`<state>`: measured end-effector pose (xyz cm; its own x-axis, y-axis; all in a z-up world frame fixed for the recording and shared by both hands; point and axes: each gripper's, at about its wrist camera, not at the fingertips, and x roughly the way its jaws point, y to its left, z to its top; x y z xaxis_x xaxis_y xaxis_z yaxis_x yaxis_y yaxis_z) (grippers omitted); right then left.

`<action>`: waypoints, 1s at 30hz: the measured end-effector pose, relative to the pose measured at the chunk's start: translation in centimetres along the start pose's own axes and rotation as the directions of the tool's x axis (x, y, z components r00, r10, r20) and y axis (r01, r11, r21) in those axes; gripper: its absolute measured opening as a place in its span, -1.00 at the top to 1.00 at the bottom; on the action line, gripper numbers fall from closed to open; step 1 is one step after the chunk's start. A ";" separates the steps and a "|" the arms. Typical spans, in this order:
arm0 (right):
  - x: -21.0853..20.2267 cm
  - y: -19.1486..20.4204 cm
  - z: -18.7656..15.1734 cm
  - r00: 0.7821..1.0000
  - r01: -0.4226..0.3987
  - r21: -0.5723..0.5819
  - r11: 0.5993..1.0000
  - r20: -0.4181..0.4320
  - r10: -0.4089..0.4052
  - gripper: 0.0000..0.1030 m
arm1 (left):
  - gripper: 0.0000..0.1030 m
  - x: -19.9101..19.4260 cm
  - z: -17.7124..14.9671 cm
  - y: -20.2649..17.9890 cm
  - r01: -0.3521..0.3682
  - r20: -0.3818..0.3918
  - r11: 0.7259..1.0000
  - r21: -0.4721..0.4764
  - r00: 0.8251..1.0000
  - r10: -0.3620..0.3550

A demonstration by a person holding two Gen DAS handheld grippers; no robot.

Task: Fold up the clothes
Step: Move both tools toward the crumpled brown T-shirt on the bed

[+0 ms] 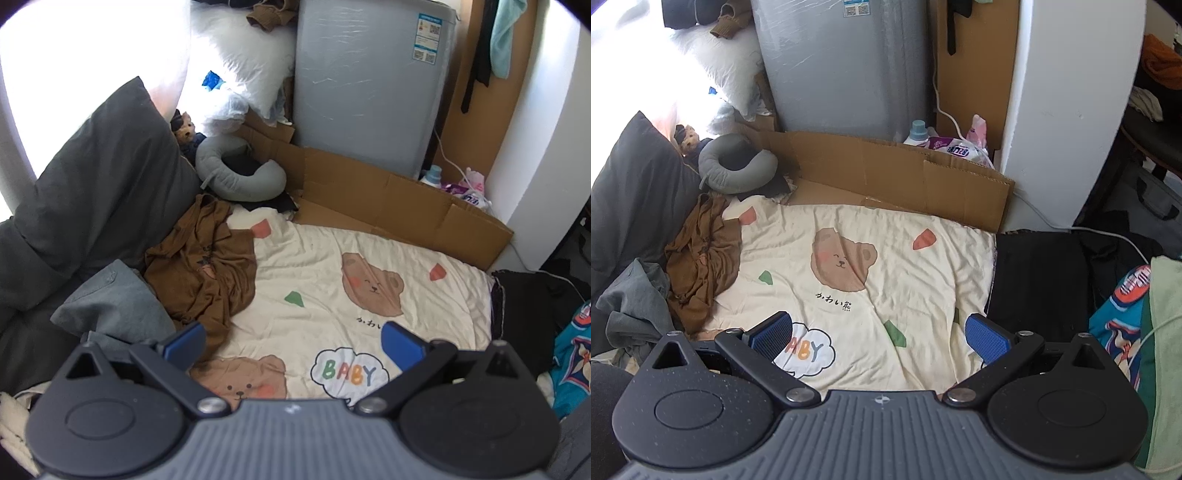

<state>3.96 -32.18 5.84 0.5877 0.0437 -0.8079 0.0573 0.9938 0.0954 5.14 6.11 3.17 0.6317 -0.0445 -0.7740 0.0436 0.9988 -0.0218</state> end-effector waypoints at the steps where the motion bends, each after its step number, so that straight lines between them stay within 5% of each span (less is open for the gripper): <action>1: 0.2 0.0 0.2 1.000 0.001 0.001 1.000 -0.001 -0.001 -1.00 | -0.99 0.2 0.1 0.3 -0.002 -0.001 1.000 -0.001 1.000 0.002; 30: 7.5 0.2 4.0 0.996 -0.051 0.004 0.999 -0.078 0.051 -1.00 | -0.90 6.1 2.4 5.1 -0.013 -0.040 0.996 -0.092 0.999 0.010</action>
